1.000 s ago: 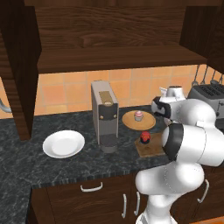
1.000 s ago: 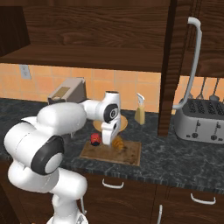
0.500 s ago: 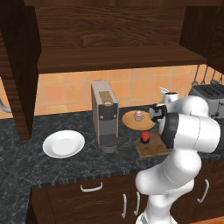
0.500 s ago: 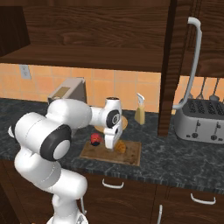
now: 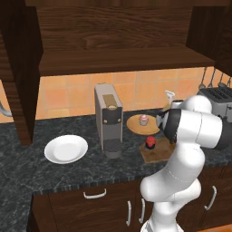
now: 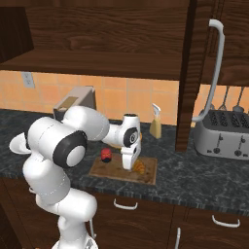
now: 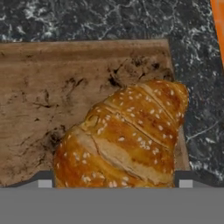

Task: From the different types of pastries on the counter, select a croissant and place it on the cutting board. Then retrieve a jar of jam from the cabinet and place it alongside the croissant on the cutting board.

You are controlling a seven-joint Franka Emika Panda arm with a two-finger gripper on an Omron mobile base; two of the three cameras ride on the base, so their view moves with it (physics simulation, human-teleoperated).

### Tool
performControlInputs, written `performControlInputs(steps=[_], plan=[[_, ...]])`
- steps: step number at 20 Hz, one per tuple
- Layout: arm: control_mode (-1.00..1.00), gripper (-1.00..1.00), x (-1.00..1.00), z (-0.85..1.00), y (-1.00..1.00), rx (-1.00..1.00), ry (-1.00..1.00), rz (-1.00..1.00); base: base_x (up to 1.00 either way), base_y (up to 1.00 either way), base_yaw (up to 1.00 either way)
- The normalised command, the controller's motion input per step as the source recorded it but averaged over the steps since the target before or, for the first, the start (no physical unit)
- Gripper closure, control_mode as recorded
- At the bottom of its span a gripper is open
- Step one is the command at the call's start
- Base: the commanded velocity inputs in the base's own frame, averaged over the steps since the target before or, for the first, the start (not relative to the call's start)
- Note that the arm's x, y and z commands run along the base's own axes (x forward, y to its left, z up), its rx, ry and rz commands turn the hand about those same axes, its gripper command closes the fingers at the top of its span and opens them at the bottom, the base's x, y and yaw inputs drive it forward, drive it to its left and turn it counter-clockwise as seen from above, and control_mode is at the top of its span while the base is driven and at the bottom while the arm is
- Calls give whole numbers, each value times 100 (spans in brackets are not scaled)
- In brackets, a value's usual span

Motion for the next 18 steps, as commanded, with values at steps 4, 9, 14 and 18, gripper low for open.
performControlInputs(steps=[4, 9, 14, 18], plan=[[-100, -100, 17, -36, -6, 0, 0, 0, 0, 0, 0], [-100, -100, 23, -6, -1, -3, -3, 0, 0, 0, 0], [-100, -100, 7, 8, 0, 0, -1, 0, 0, 0, 0], [-100, -100, 11, 13, 0, 0, 0, 0, 0, 0, 0]])
